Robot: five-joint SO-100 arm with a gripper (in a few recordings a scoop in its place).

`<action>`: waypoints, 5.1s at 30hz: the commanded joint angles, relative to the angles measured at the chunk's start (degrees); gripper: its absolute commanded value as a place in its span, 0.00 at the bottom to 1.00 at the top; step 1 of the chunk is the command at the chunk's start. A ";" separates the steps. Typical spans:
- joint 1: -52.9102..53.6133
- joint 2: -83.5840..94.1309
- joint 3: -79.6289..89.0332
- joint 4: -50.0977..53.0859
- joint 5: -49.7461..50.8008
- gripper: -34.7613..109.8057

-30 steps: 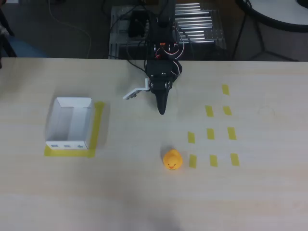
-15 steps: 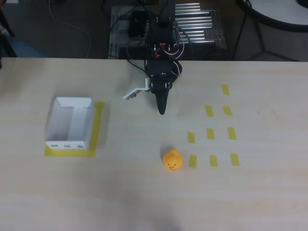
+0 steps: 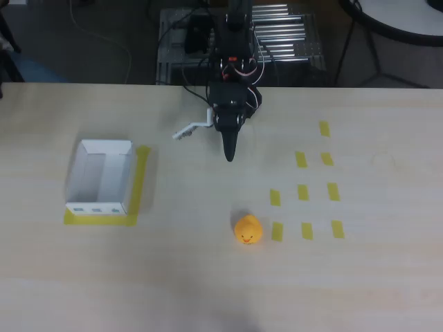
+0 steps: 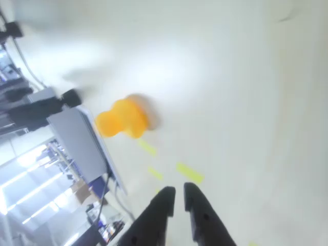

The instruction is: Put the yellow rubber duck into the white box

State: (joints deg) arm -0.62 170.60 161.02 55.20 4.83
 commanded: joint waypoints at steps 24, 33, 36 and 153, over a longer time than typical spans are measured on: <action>-2.02 -65.74 -73.74 29.88 -24.26 0.58; -4.92 -81.74 -84.11 27.86 -27.77 0.63; -6.15 -85.34 -85.61 25.93 -28.39 0.63; 51.94 -101.51 -89.91 -1.14 -34.10 0.40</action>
State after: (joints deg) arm 51.94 67.94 77.78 53.44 -27.51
